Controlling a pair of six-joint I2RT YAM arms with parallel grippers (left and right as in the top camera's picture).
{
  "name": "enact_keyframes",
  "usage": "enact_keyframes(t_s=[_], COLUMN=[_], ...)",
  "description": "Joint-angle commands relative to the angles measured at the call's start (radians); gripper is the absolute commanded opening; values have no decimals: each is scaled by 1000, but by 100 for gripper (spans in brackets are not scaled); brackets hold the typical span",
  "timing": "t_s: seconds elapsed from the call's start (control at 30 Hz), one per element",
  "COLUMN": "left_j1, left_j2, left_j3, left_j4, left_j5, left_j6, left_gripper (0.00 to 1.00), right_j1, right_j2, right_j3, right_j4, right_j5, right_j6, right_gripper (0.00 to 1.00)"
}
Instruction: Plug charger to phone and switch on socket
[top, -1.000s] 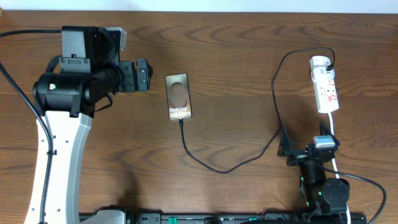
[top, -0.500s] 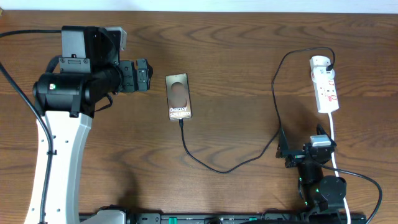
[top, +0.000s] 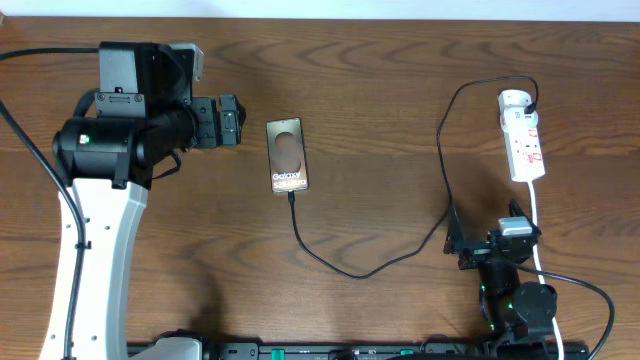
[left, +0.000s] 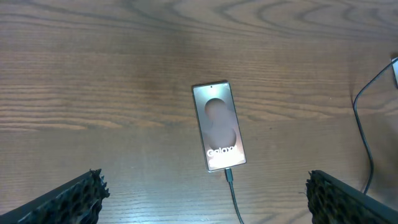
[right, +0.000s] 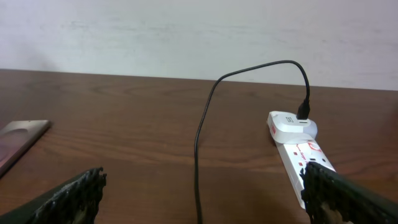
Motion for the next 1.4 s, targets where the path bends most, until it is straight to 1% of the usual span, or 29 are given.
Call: enact_keyframes(t_s=[0.0,0.33,0.37,0.43,0.53,0.67,0.73,0.8,1.1,1.17,1.23,1.37], left_j1=[4,4,4,4,4,4,5,13,24,32,46,73], left_j2=[0,-7,-16,-33,-73,-144,-191,-245,-549,-622,-700,-834], left_j3=[7,3,3,1,-24,-98,-166,-258,-802,-908,-1008,-1145], left_j4=[-3,-2,-2,-1,-4,34,101,213,798,877,922,932], left_j5=[-10,-17,-53,-98,-104,-112,-111,-106,-103,-103,-103,-103], left_j6=[5,11,32,32,34,52,56,56,85,98,105,114], left_gripper=[100,100,100,100,100,100,100,100,100,100,100,100], right_j1=[10,10,10,10,10,10,10,10,10,10,10,10], right_j2=[-7,-7,-7,-7,-7,-7,-7,-7,-7,-7,-7,-7], right_j3=[-1,-1,-1,-1,-1,-1,-1,-1,-1,-1,-1,-1], right_j4=[-4,-5,-5,-5,-5,-4,-5,-4,-5,-4,-4,-4], right_j5=[-3,-3,-3,-3,-3,-3,-3,-3,-3,-3,-3,-3], right_j6=[-1,-1,-1,-1,-1,-1,-1,-1,-1,-1,-1,-1], right_gripper=[99,99,99,99,99,99,99,99,99,99,99,99])
